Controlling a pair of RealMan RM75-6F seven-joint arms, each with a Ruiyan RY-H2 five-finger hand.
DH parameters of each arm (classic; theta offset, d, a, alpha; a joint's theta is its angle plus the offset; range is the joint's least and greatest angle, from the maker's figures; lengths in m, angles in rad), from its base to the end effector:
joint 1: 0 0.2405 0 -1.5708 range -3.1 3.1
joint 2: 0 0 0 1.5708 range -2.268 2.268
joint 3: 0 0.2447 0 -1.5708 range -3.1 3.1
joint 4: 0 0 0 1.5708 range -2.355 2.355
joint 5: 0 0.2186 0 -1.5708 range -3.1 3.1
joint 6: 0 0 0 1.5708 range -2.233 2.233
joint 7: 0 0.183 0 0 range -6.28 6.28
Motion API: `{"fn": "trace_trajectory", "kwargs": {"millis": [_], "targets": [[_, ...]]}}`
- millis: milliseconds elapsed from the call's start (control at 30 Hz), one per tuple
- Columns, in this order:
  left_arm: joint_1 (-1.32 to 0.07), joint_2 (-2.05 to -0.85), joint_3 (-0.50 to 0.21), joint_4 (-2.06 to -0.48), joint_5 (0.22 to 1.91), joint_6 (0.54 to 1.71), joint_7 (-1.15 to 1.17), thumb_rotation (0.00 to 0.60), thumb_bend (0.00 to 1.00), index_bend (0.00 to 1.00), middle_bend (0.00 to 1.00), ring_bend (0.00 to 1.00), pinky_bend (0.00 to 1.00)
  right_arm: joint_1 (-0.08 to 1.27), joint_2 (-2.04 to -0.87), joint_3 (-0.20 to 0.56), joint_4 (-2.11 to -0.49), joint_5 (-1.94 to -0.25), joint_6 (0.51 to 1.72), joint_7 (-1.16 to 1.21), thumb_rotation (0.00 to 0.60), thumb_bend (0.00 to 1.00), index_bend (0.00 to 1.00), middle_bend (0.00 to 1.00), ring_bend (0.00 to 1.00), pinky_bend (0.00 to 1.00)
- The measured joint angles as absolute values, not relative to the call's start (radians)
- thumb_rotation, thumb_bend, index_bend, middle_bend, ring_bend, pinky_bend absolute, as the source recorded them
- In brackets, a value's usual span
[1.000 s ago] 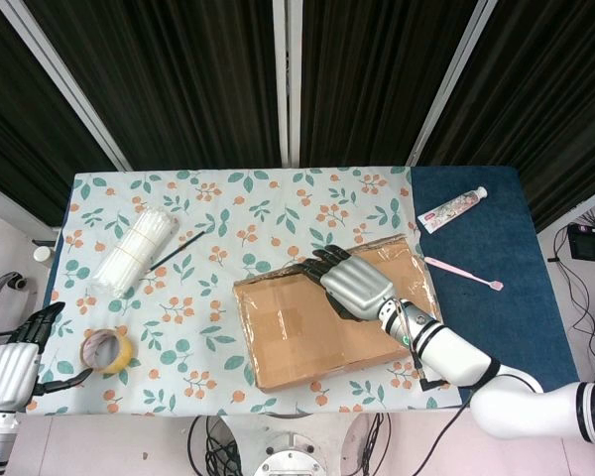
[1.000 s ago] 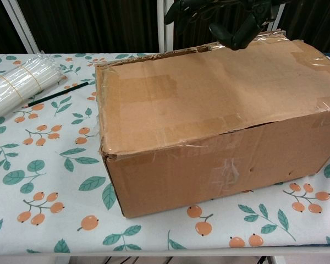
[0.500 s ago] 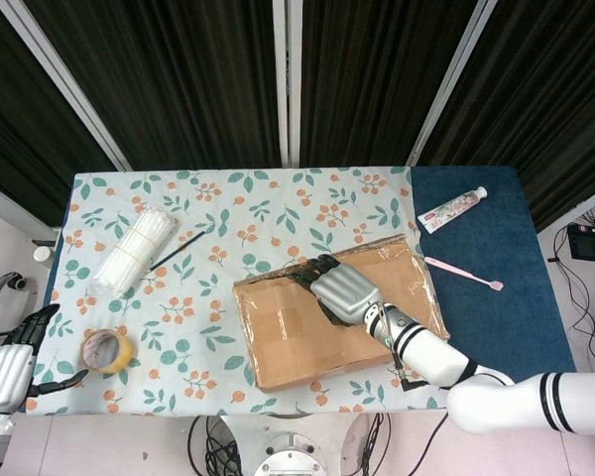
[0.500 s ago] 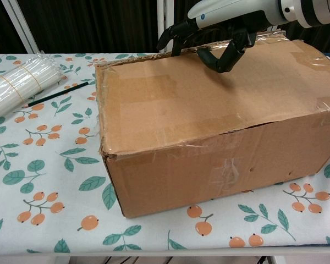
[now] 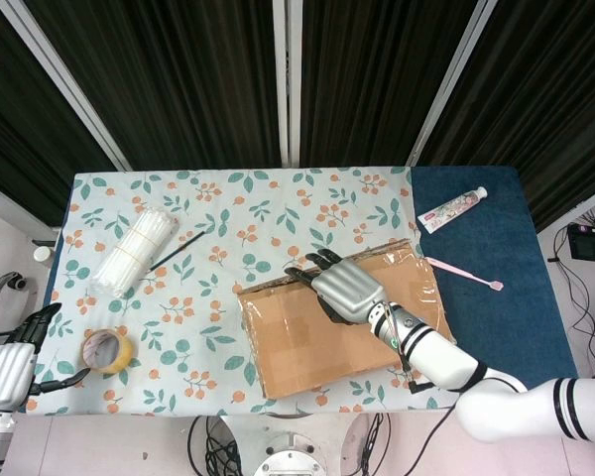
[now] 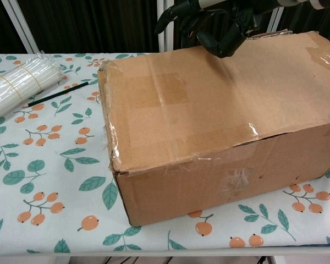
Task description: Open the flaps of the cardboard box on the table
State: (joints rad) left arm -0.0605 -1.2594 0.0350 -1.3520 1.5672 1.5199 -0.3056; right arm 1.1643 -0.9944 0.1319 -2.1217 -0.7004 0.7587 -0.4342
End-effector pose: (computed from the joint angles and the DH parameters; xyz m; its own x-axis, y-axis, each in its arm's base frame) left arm -0.3395 0.1958 0.1132 0.2258 0.0687 0.9717 0.9740 -0.0372 -0.2237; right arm -0.0036 -0.3282 0.0365 0.5646 -0.4224 0.7091 -0.7647 -0.5911 0.2567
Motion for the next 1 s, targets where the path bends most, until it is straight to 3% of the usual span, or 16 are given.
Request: {"fn": "trace_trajectory", "kwargs": {"millis": [367,567,1000], "targets": [[-0.069,-1.25,0.034,-1.378,1.568,1.498,-0.296,0.399,0.01,0.05,0.09,0.11,0.22,1.074,-0.828,0.151,-2.262,-0.858,0.775,-0.348,0.6,0.76,0.0,0.39,0.0,0.0],[-0.074,-1.247,0.034,-1.393,1.574,1.492,-0.282,0.399,0.01,0.05,0.09,0.11,0.22,0.972,-0.745,0.141,-2.327,-1.032,0.804,-0.294,0.6,0.76,0.0,0.4,0.0,0.0],[-0.087,-1.239,0.033,-1.432,1.586,1.479,-0.241,0.398,0.01,0.06,0.09,0.11,0.22,0.663,-0.581,0.054,-2.352,-1.698,0.998,-0.054,0.6,0.75,0.0,0.38,0.0,0.0]]}}
